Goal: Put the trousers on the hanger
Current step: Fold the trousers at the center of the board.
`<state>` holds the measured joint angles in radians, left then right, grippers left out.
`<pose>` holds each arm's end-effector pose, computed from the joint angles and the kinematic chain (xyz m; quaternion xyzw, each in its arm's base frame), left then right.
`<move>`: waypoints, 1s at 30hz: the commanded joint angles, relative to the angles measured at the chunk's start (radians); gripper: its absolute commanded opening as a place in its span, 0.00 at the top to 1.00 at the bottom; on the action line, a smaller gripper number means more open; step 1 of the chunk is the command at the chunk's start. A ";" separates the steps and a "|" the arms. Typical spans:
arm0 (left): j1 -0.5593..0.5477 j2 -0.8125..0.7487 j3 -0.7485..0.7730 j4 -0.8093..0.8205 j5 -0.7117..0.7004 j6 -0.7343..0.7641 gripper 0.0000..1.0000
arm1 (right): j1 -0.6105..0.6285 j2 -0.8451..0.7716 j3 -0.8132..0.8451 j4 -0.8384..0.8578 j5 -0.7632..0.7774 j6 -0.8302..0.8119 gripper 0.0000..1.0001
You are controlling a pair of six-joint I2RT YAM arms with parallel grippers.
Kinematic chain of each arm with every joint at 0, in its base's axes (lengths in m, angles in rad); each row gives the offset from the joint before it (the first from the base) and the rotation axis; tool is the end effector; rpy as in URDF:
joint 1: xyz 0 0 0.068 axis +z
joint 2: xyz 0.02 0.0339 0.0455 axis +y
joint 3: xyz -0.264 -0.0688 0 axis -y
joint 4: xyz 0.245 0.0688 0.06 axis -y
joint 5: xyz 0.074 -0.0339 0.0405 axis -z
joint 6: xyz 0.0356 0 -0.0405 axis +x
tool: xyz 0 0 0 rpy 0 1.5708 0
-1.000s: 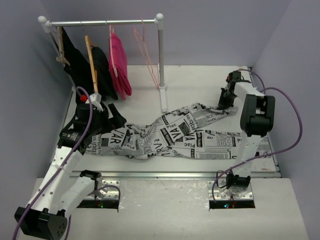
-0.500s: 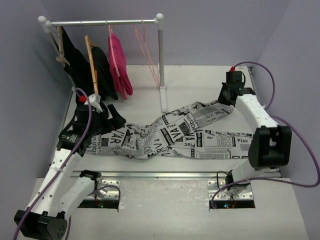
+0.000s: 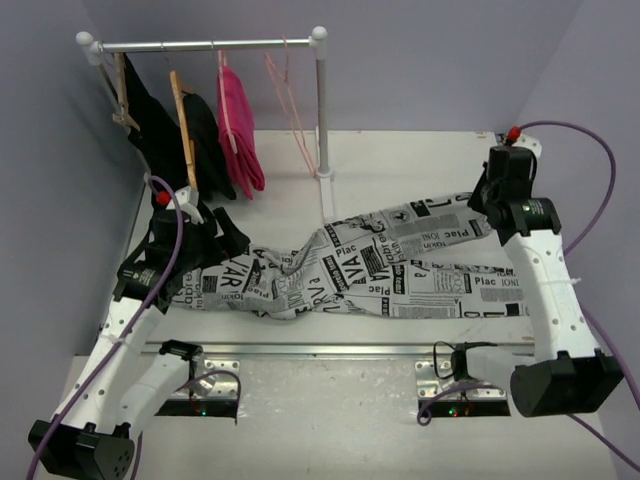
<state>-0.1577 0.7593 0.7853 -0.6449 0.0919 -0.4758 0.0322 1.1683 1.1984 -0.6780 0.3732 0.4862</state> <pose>0.1585 -0.0285 0.2981 -0.1198 0.8800 -0.1814 0.4222 0.2454 -0.0051 0.3591 0.2785 0.8387 -0.0484 0.4655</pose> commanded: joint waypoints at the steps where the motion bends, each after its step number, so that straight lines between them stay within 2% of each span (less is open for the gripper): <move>1: -0.006 0.016 0.008 0.036 -0.049 -0.016 0.00 | -0.003 -0.040 0.183 -0.143 0.069 -0.040 1.00; 5: -0.006 0.026 0.011 0.033 -0.062 -0.020 0.00 | -0.004 -0.077 0.257 -0.239 0.092 -0.054 1.00; 11: -0.006 0.026 0.014 0.016 -0.123 -0.041 0.00 | -0.003 -0.111 0.340 -0.385 0.233 -0.128 1.00; 17: -0.005 0.096 0.041 -0.046 -0.272 -0.117 0.00 | -0.006 -0.160 0.256 -0.436 0.339 -0.123 1.00; 23: -0.003 0.115 0.049 -0.051 -0.256 -0.100 0.00 | -0.017 -0.128 0.082 -0.446 0.401 -0.074 1.00; 30: -0.003 0.092 0.040 -0.035 -0.238 -0.090 0.00 | -0.021 -0.064 0.007 -0.407 0.472 -0.086 1.00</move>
<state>-0.1577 0.8711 0.7910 -0.7074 -0.1467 -0.5659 0.0212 1.0915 1.2172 -1.1301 0.7429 0.3912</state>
